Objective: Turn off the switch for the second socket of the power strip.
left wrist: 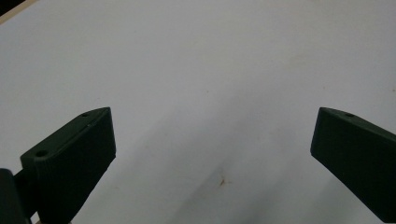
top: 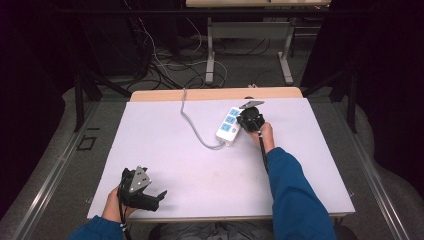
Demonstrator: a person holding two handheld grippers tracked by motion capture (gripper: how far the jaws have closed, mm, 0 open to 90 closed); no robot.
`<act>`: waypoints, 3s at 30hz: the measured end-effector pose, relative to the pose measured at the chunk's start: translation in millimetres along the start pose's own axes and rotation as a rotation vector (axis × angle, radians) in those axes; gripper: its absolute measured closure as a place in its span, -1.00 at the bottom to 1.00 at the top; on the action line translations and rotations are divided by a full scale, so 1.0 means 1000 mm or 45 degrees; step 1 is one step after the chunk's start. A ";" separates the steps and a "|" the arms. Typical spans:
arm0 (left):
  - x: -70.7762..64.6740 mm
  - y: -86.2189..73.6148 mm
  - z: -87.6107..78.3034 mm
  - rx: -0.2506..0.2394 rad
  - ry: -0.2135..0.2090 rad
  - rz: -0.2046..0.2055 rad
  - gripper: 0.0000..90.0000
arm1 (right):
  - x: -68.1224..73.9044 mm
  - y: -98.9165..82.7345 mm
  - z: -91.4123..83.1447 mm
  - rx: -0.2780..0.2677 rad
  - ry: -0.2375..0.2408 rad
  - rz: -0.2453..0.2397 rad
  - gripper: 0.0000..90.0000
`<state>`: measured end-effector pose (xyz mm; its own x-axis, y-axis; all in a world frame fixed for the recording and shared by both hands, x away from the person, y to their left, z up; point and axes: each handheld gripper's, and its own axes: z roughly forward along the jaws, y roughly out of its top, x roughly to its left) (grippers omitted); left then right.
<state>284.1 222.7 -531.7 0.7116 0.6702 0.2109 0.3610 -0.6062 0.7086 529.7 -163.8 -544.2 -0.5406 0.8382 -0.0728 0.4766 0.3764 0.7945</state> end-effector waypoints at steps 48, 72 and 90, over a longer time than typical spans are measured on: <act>-0.001 0.000 0.001 -0.004 -0.015 -0.007 -1.00 | 0.003 -0.001 0.001 -0.015 -0.027 -0.004 1.00; -0.001 0.000 0.001 -0.007 -0.016 -0.009 -1.00 | 0.003 0.000 0.001 -0.023 -0.017 -0.010 1.00; -0.001 0.000 0.001 -0.006 -0.016 -0.007 -1.00 | 0.003 0.001 0.000 -0.006 -0.004 -0.010 1.00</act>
<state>284.0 221.7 -532.3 0.7174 0.6678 0.1984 0.3620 -0.6006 0.7129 528.3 -160.5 -543.5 -0.5421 0.8364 -0.0813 0.4691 0.3815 0.7965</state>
